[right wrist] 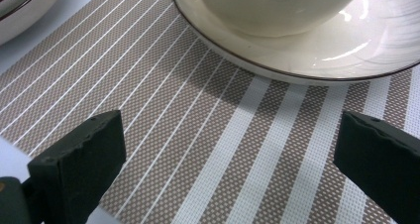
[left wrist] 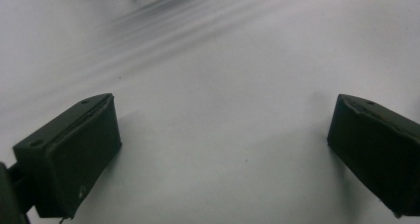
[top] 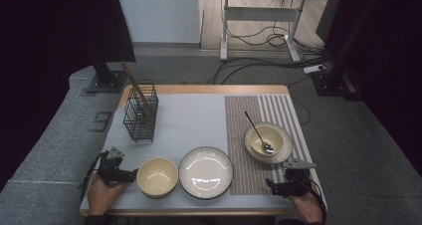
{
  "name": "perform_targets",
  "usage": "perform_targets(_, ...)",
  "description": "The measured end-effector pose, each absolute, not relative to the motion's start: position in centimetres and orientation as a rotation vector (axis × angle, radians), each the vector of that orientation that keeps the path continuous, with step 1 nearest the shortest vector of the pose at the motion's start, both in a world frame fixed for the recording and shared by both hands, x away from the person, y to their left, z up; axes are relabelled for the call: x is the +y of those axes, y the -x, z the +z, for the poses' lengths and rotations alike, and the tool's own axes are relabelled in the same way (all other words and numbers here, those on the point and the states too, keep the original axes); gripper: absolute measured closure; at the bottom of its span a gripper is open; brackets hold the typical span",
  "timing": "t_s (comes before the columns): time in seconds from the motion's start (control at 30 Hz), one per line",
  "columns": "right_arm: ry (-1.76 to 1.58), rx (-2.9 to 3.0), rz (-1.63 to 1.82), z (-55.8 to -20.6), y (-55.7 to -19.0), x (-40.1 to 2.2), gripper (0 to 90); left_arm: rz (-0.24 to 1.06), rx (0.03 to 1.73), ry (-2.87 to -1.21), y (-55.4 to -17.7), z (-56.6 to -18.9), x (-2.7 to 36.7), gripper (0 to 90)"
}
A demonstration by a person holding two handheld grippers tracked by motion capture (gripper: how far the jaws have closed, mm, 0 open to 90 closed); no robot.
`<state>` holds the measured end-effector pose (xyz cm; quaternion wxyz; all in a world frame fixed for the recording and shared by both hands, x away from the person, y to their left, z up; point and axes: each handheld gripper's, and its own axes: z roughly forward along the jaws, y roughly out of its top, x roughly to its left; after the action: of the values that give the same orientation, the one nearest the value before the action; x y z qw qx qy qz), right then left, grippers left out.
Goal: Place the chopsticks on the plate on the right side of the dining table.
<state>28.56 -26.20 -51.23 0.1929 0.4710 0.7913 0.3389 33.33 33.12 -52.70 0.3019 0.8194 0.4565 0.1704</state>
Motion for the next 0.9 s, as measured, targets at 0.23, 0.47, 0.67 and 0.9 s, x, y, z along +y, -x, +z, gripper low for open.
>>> perform_targets(0.23, -1.275, 2.233, 0.959, -50.2, -28.1, -25.9, 0.0, 0.451, 1.211, -2.171, -33.3, -52.7, 33.1, 0.0)
perform_targets(0.47, -1.258, 2.234, 0.979, -48.8, -28.1, -25.7, 0.0, 0.453, 1.21, -2.173, -33.3, -52.7, 33.1, 0.0)
perform_targets(0.67, -1.249, 2.242, 1.046, -47.7, -28.7, -25.2, 0.0, 0.452, 1.21, -2.173, -33.3, -52.7, 33.1, 0.0)
perform_targets(0.9, -1.204, 2.262, 1.052, -46.9, -29.5, -24.0, 0.0, 0.452, 1.21, -2.173, -33.3, -52.7, 33.1, 0.0)
